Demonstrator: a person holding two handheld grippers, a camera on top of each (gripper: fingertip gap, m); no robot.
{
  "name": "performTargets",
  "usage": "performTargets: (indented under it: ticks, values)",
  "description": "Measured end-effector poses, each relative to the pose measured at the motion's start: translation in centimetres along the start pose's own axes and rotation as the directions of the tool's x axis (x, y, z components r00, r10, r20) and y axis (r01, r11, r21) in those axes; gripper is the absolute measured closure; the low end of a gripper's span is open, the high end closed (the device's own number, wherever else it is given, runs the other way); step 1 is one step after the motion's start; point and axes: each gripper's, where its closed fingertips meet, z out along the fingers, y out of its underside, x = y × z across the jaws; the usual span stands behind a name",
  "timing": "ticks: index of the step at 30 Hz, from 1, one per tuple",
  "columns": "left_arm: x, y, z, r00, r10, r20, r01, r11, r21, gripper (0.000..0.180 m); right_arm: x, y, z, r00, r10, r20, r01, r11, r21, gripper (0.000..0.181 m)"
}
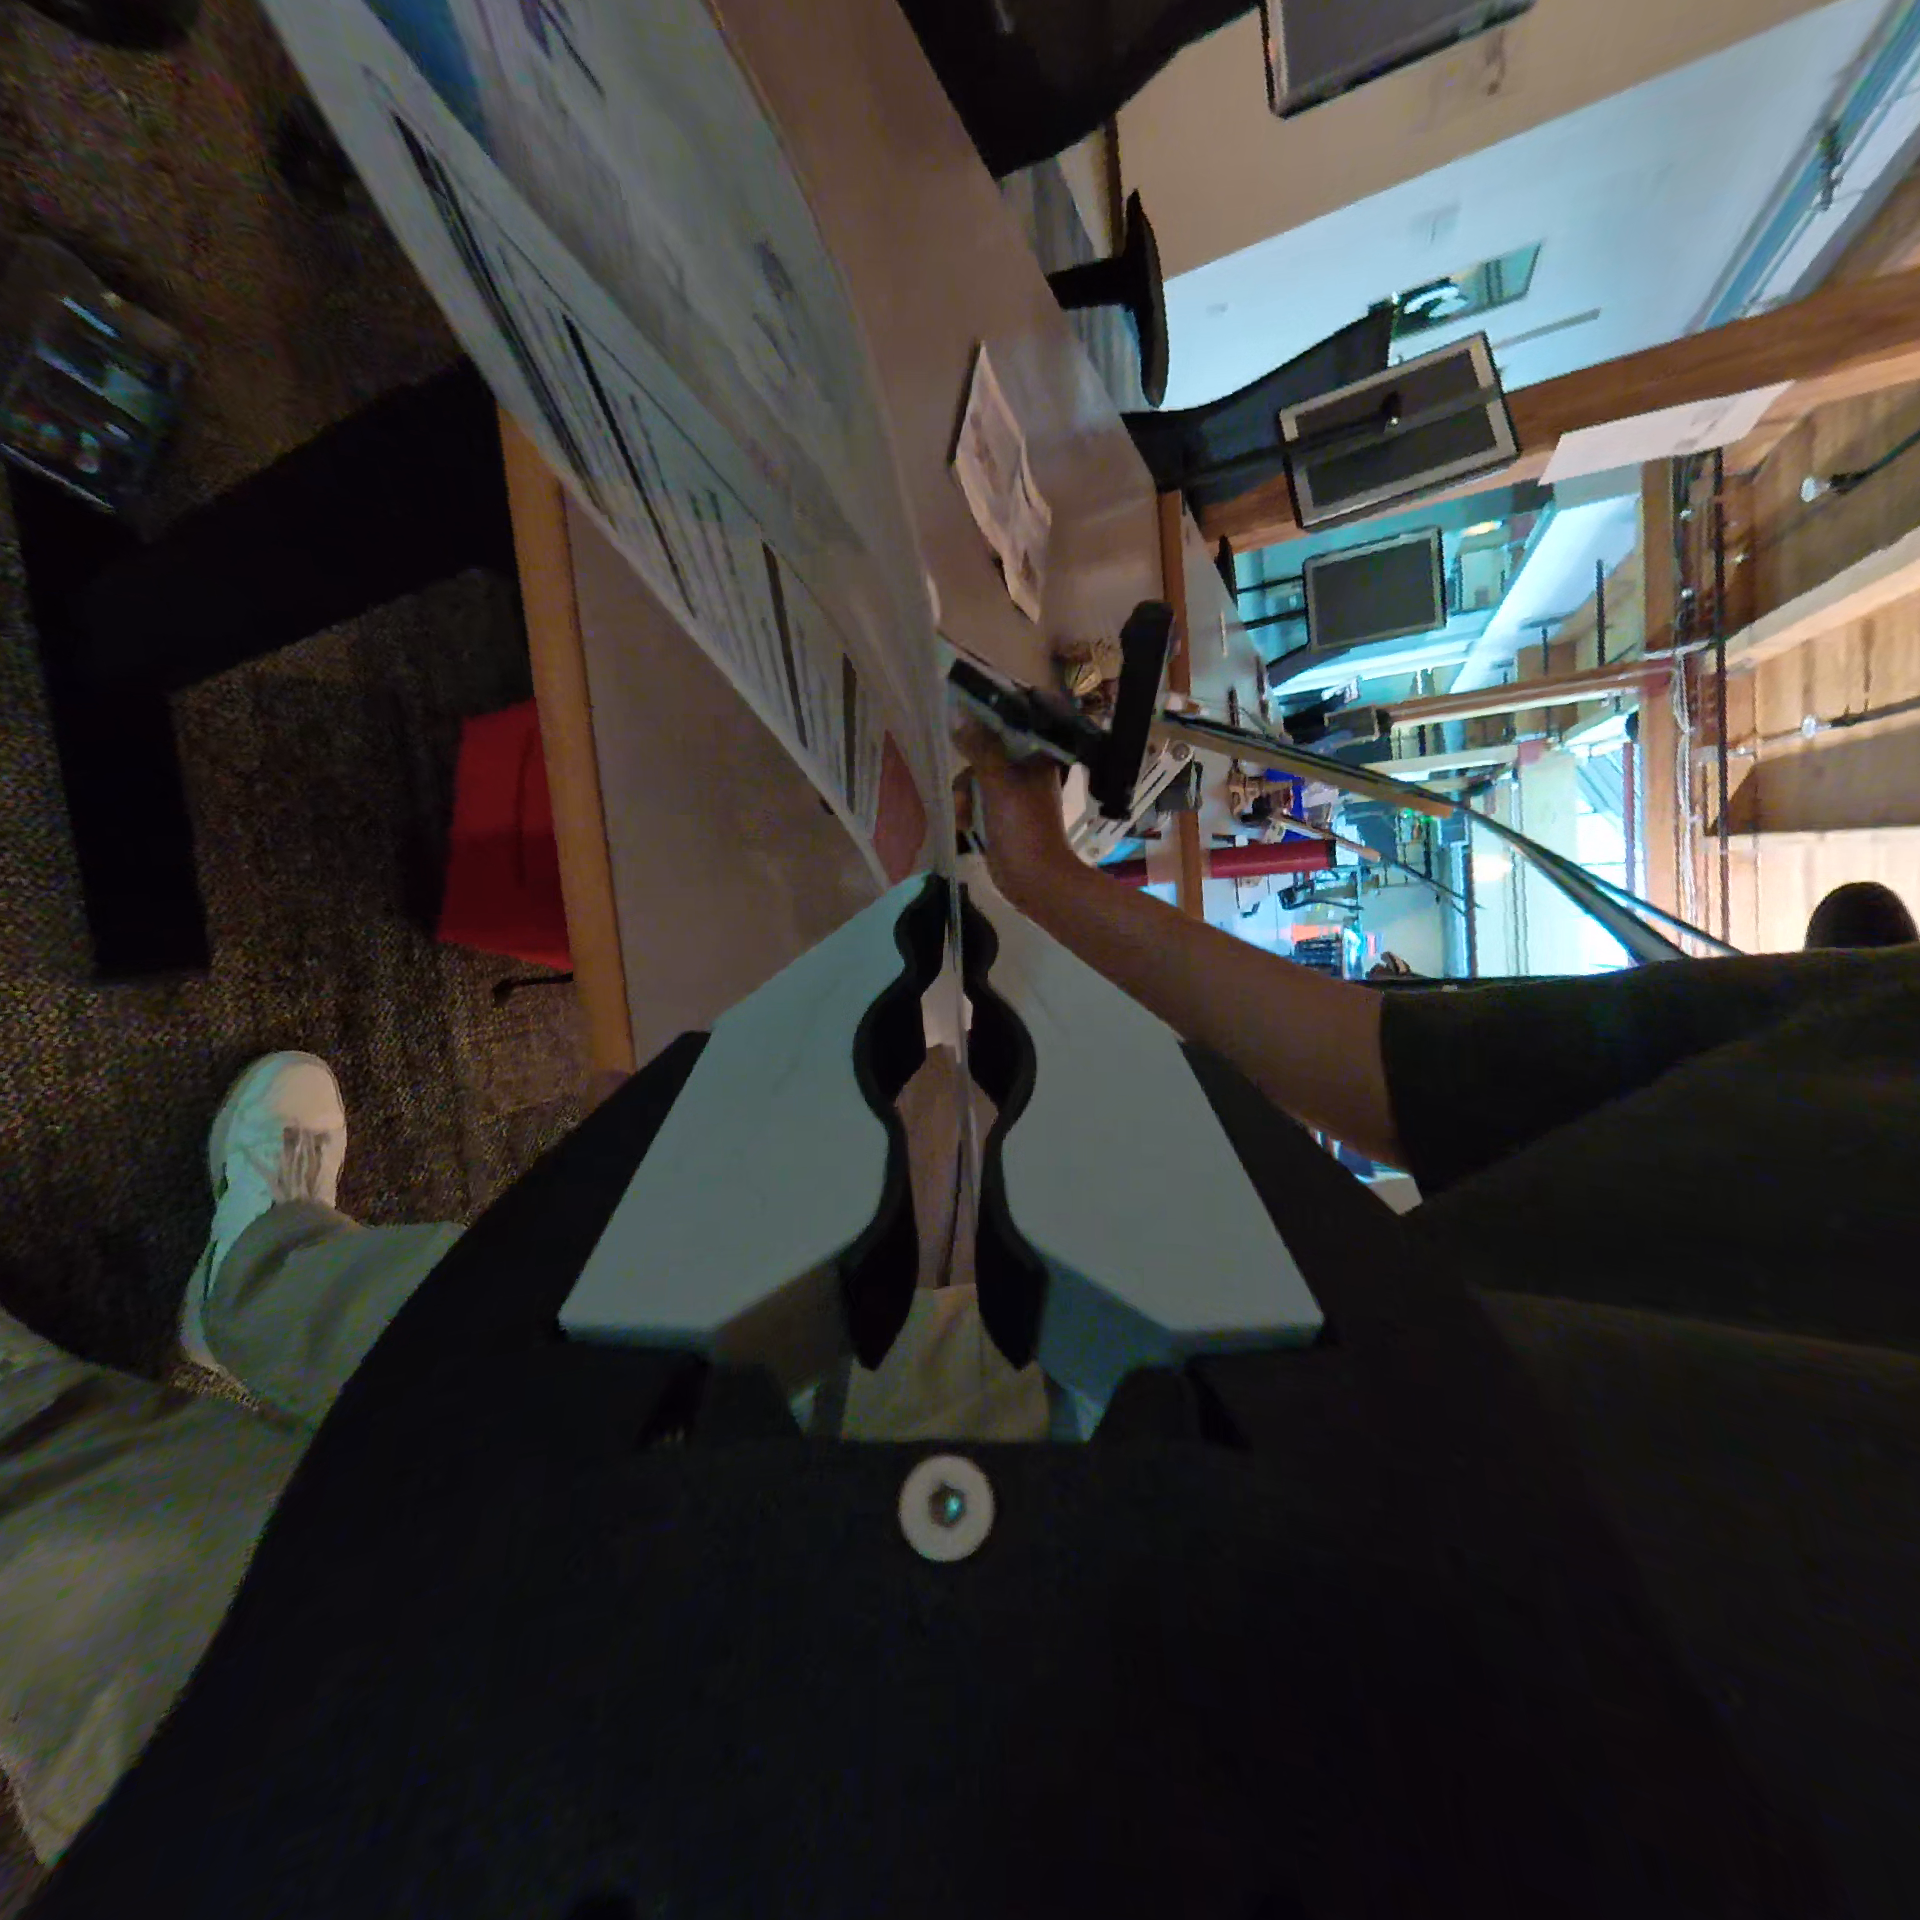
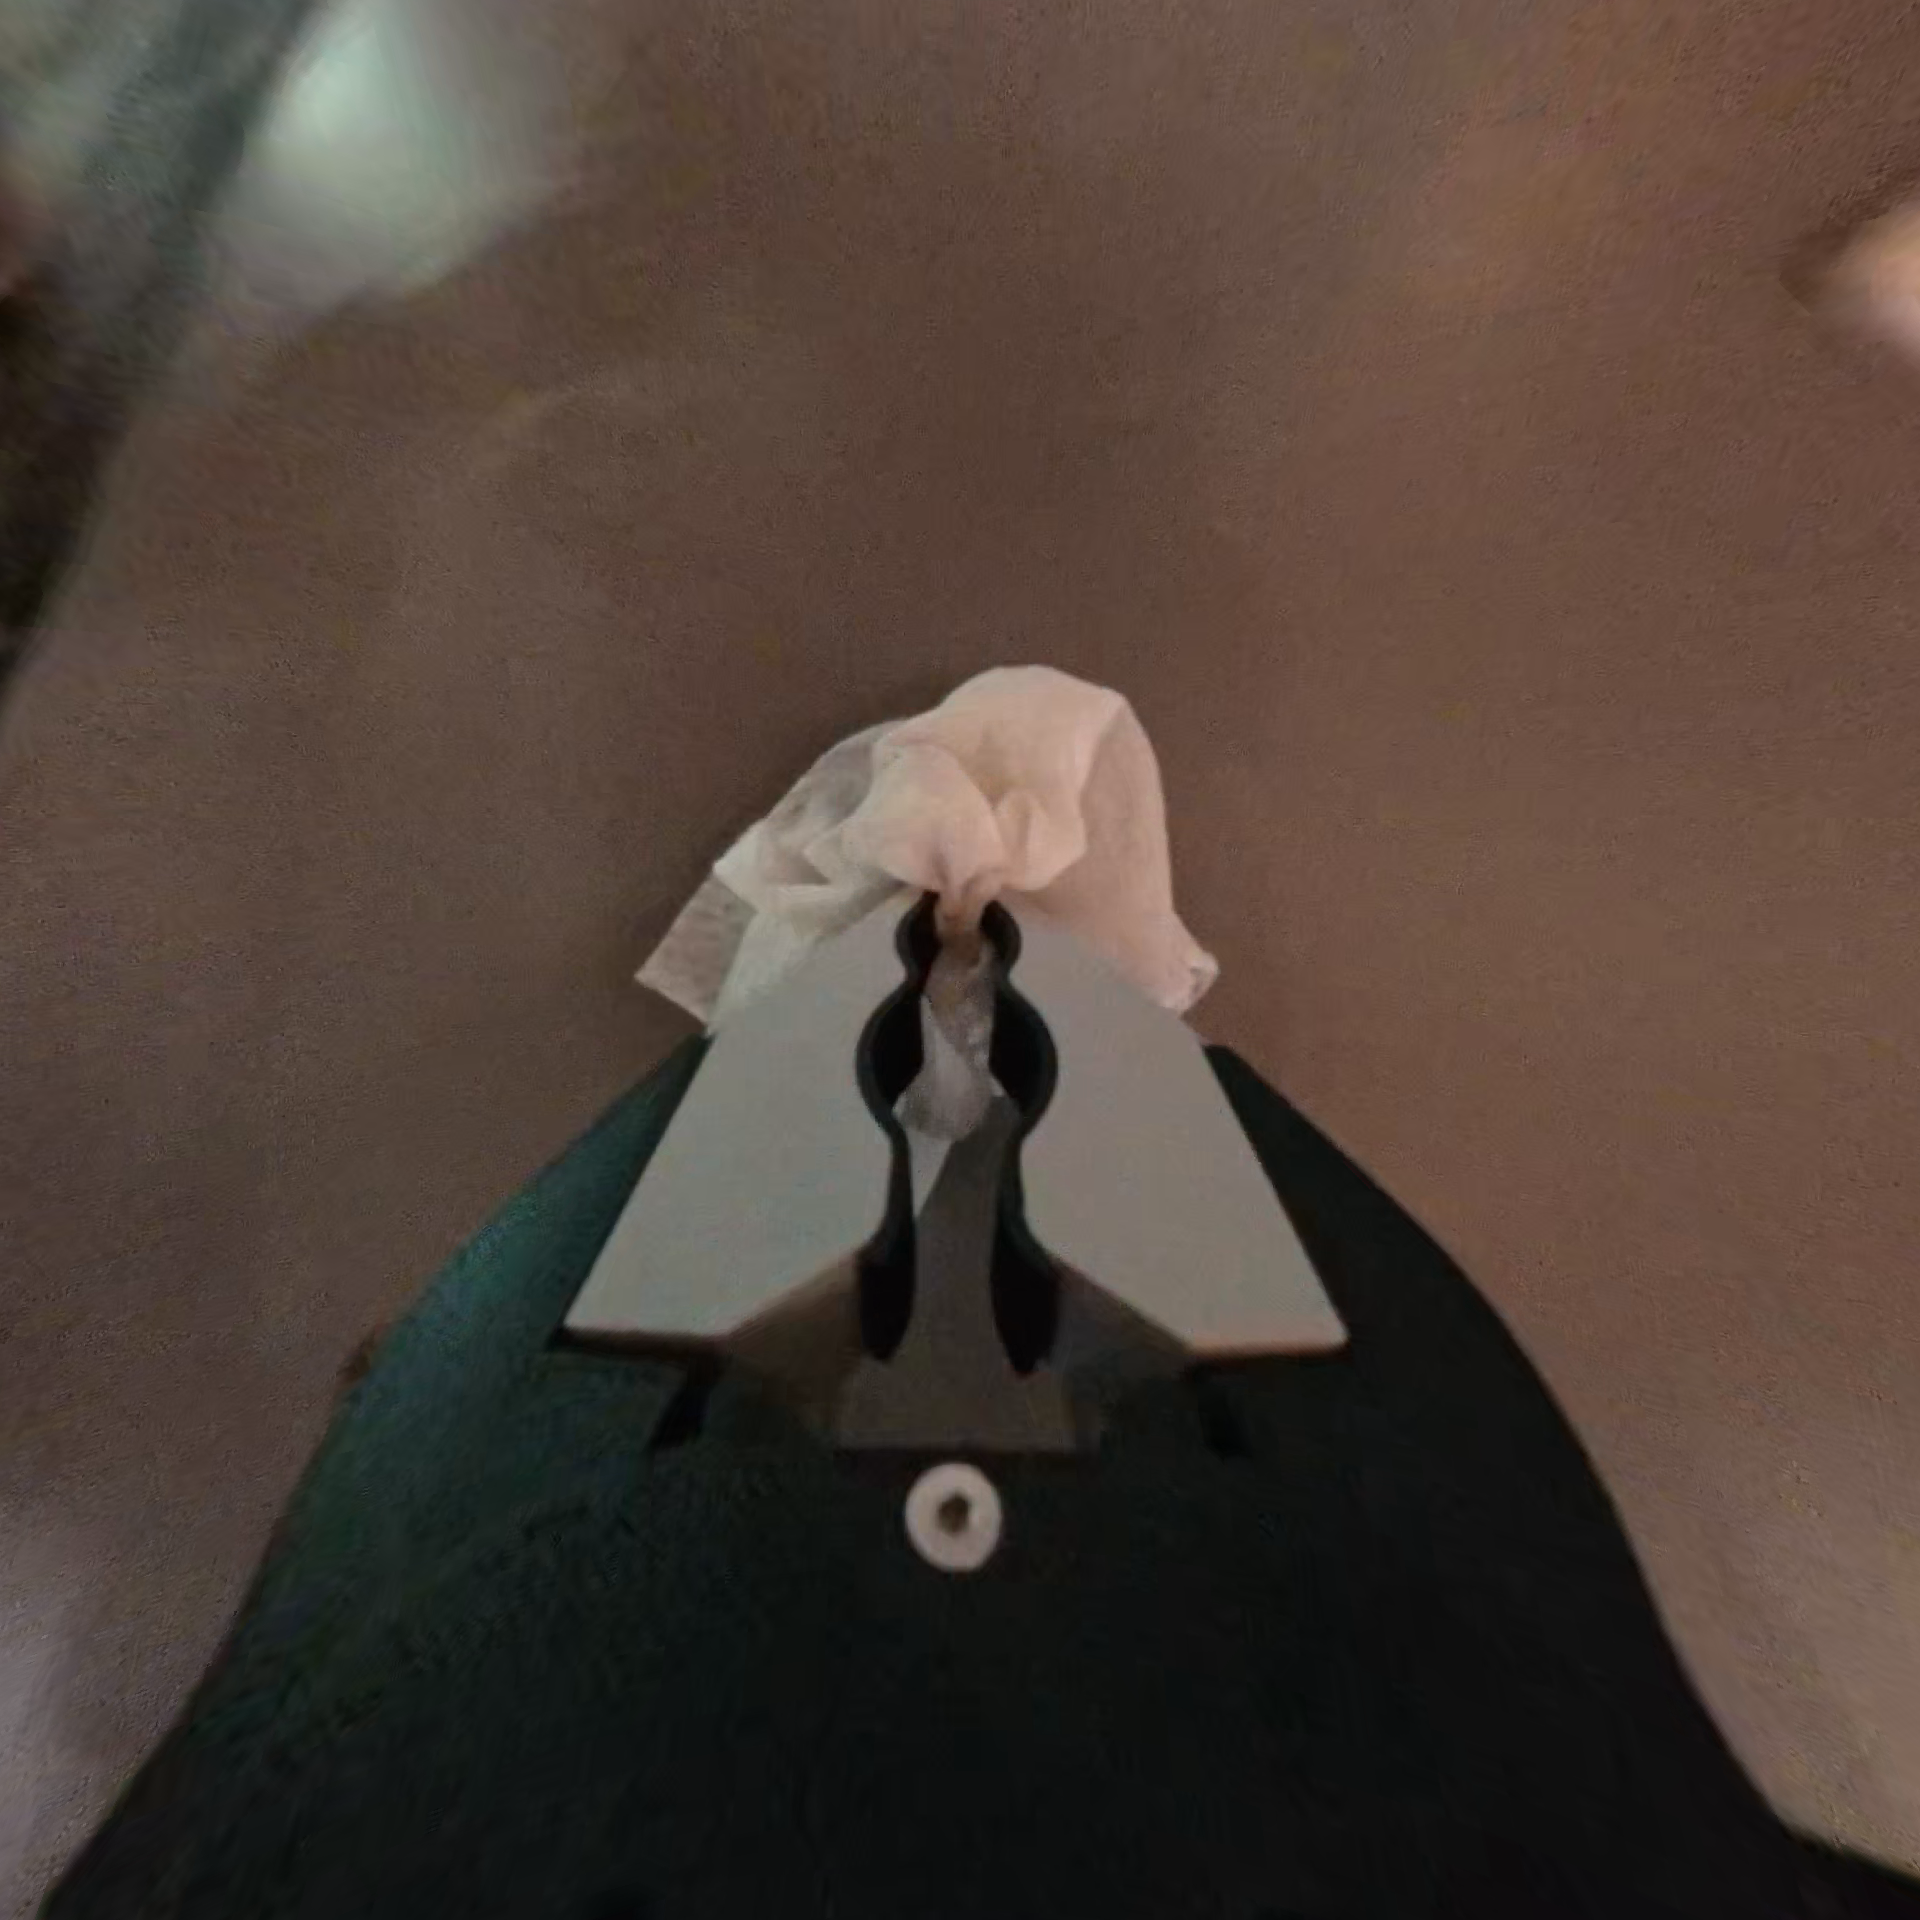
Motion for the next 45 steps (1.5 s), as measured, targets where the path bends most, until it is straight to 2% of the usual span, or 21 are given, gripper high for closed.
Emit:
performTargets:
  ticks: [2, 3, 5, 7, 9, 10, 12, 15, 17, 19, 22, 24, 25, 26, 27, 28, 32, 35, 39, 41, 45]
  values:
    - [0.5, -0.1, 0.3, 1.000, 0.005, -0.013, -0.005, 1.000, -0.006, 0.180, -0.3, 0.1, -0.1, 0.991, 0.131, -0.028, -0.130, 0.991, 0.024, 0.176]
    - [0.7, -0.2, 0.4, 1.000, 0.006, -0.021, -0.006, 1.000, -0.007, 0.180, -3.3, 0.7, -0.2, 0.992, 0.120, 0.031, -0.121, 0.992, 0.019, 0.176]
    - [1.0, -0.6, 0.7, 0.999, 0.002, -0.038, -0.002, 1.000, -0.002, 0.180, -12.5, 3.4, -1.1, 0.973, 0.008, 0.229, -0.003, 1.000, -0.021, 0.175]
    - [1.3, -1.3, 1.0, 0.998, -0.006, -0.058, 0.006, 1.000, 0.001, 0.180, -22.2, 8.0, -3.9, 0.894, -0.089, 0.438, 0.134, 0.988, -0.073, 0.176]
    - [1.6, -1.8, 1.3, 0.998, 0.002, -0.069, -0.002, 1.000, -0.006, 0.180, -26.8, 12.3, -7.2, 0.833, -0.193, 0.519, 0.272, 0.959, -0.080, 0.176]
    - [1.7, -2.0, 1.5, 0.997, 0.009, -0.074, -0.010, 1.000, -0.015, 0.180, -26.4, 13.4, -8.3, 0.838, -0.218, 0.500, 0.292, 0.954, -0.073, 0.176]
    - [2.1, -1.9, 2.0, 0.996, 0.025, -0.086, -0.028, 0.999, -0.039, 0.180, -21.7, 14.0, -9.7, 0.899, -0.110, 0.423, 0.173, 0.979, -0.112, 0.176]
    - [2.6, -1.4, 2.7, 0.994, 0.031, -0.108, -0.038, 0.997, -0.071, 0.180, -7.1, 13.1, -11.3, 0.990, 0.111, 0.083, -0.105, 0.992, -0.073, 0.176]
    - [3.0, -1.1, 3.6, 0.992, 0.034, -0.121, -0.045, 0.995, -0.090, 0.180, 2.8, 13.3, -13.1, 0.948, 0.275, -0.158, -0.275, 0.961, 0.023, 0.176]
    - [3.5, -1.0, 4.2, 0.989, 0.038, -0.143, -0.053, 0.993, -0.105, 0.180, 8.7, 13.7, -14.6, 0.858, 0.418, -0.299, -0.401, 0.908, 0.118, 0.176]
    - [4.6, -1.4, 5.9, 0.982, 0.054, -0.183, -0.077, 0.990, -0.119, 0.180, 7.6, 13.0, -13.7, 0.807, 0.504, -0.309, -0.464, 0.864, 0.196, 0.176]
    - [5.9, -2.0, 7.6, 0.972, 0.071, -0.225, -0.102, 0.986, -0.129, 0.180, 0.0, 11.6, -11.2, 0.887, 0.461, -0.023, -0.456, 0.884, 0.104, 0.176]
    - [6.7, -2.1, 8.5, 0.965, 0.080, -0.250, -0.117, 0.984, -0.138, 0.180, -3.5, 11.7, -10.6, 0.917, 0.392, 0.079, -0.395, 0.918, 0.036, 0.176]
    - [7.6, -2.3, 9.5, 0.958, 0.092, -0.273, -0.136, 0.980, -0.148, 0.180, -4.8, 12.0, -10.6, 0.956, 0.282, 0.079, -0.283, 0.959, 0.000, 0.176]
    - [8.4, -2.4, 10.6, 0.950, 0.107, -0.292, -0.159, 0.975, -0.157, 0.180, -4.3, 12.2, -10.9, 0.982, 0.184, 0.035, -0.183, 0.983, -0.015, 0.176]
    - [9.2, -2.5, 11.7, 0.942, 0.123, -0.313, -0.182, 0.969, -0.166, 0.180, -2.4, 12.3, -11.3, 0.986, 0.164, -0.024, -0.164, 0.986, -0.014, 0.176]
    - [8.7, -1.3, 16.3, 0.936, 0.130, -0.328, -0.210, 0.952, -0.221, 0.180, 10.4, 12.0, -13.3, 0.846, 0.435, -0.308, -0.409, 0.900, 0.149, 0.176]
    - [4.0, 0.9, 19.5, 0.971, 0.079, -0.225, -0.140, 0.953, -0.270, 0.180, 10.8, 11.7, -12.9, 0.872, 0.328, -0.364, -0.316, 0.944, 0.093, 0.176]
    - [-1.2, 4.2, 21.6, 0.995, 0.023, -0.098, -0.052, 0.951, -0.306, 0.180, 5.1, 15.3, -15.3, 0.935, 0.292, -0.199, -0.294, 0.955, 0.019, 0.176]
    - [-2.3, 5.0, 21.8, 0.998, -0.009, -0.066, -0.010, 0.957, -0.290, 0.180, 7.9, 17.3, -17.5, 0.924, 0.240, -0.299, -0.249, 0.968, 0.009, 0.176]
    - [-3.2, 3.7, 21.5, 0.991, -0.125, -0.055, 0.113, 0.974, -0.195, 0.180, 17.6, 19.2, -20.9, 0.721, 0.522, -0.455, -0.504, 0.846, 0.173, 0.176]
